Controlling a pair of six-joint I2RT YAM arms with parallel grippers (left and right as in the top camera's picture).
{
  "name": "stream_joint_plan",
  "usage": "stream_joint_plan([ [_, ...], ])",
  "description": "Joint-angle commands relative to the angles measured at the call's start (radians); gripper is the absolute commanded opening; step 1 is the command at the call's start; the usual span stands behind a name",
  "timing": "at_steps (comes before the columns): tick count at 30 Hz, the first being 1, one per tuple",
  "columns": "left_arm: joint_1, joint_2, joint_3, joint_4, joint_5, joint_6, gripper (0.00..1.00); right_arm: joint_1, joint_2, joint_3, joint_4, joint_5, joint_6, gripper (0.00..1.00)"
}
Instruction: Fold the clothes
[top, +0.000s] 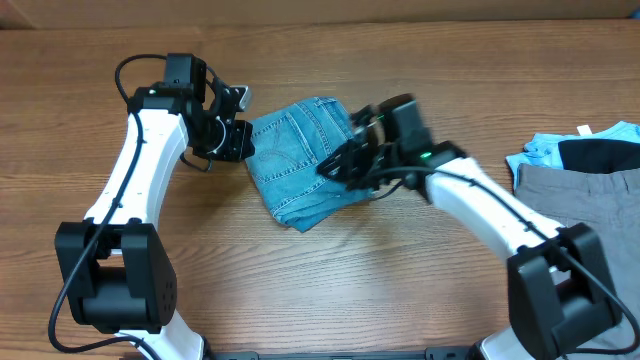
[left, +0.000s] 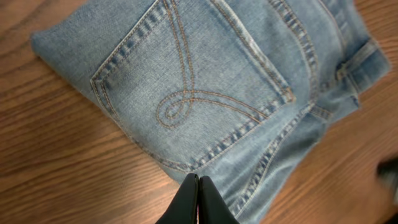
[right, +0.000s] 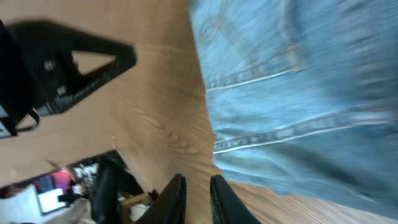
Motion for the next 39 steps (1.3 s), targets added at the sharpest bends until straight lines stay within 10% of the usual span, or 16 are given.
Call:
stream_joint_plan([
  [1, -0.005, -0.006, -0.058, 0.032, 0.008, 0.019, 0.04, 0.064, 0.054, -0.004, 0.047, 0.106, 0.045, 0.15],
  [12, -0.003, -0.006, -0.161, 0.129, 0.035, 0.019, 0.04, 0.127, 0.248, -0.004, -0.09, 0.233, 0.165, 0.04],
  [30, 0.0, -0.006, -0.156, 0.102, 0.058, -0.013, 0.56, 0.004, 0.162, 0.019, -0.435, 0.148, 0.013, 0.04],
  [34, 0.0, -0.006, -0.156, 0.162, 0.057, -0.002, 0.47, -0.029, 0.041, 0.042, -0.406, 0.138, -0.061, 0.04],
  [39, -0.005, -0.006, -0.156, 0.211, 0.072, -0.003, 0.04, -0.024, -0.089, 0.057, -0.268, 0.039, -0.109, 0.04],
])
